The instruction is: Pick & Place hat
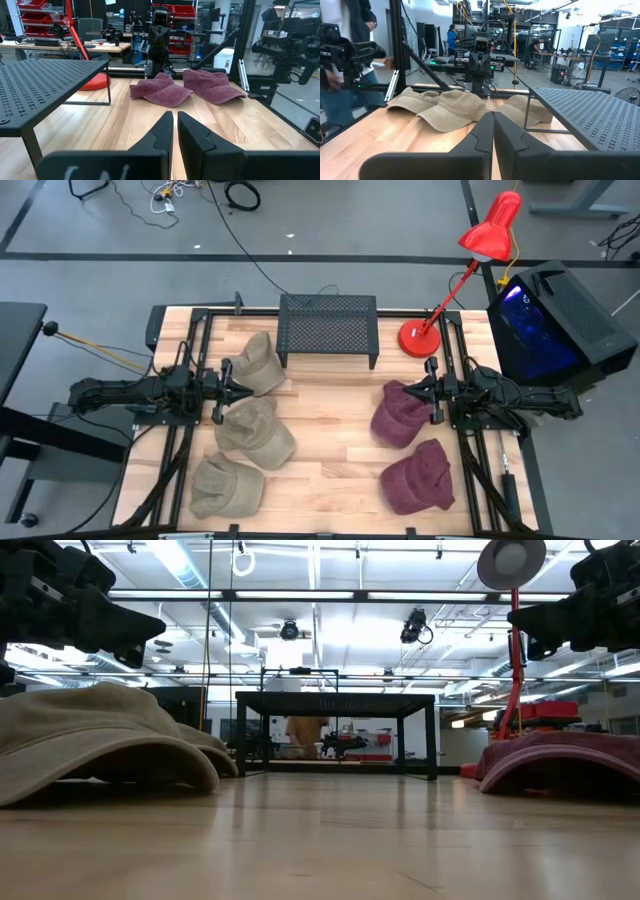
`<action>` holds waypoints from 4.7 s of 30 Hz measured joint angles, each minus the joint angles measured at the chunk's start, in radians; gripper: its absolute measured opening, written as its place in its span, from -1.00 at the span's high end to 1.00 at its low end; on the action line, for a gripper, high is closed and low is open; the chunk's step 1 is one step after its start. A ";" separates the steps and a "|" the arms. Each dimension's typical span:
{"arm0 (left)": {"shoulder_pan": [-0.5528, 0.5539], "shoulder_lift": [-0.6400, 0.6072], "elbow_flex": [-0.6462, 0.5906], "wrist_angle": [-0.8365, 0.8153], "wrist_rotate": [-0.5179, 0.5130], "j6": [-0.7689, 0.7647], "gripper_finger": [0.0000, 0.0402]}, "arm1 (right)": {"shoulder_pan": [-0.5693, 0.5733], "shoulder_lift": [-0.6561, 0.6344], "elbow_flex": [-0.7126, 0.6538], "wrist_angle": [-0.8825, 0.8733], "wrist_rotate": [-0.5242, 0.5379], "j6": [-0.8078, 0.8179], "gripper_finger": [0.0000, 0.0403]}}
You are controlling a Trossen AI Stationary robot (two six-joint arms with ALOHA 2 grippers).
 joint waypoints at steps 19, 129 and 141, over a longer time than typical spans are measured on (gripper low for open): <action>0.000 0.000 0.000 0.000 0.000 0.000 0.85 | 0.000 0.000 0.000 0.000 0.000 0.000 0.92; 0.000 0.001 0.035 0.049 -0.121 -0.176 0.98 | 0.000 0.000 0.000 0.000 0.000 0.000 0.92; 0.000 0.128 0.286 -0.181 -0.177 -0.165 0.99 | 0.000 0.000 0.000 0.000 0.000 0.000 0.92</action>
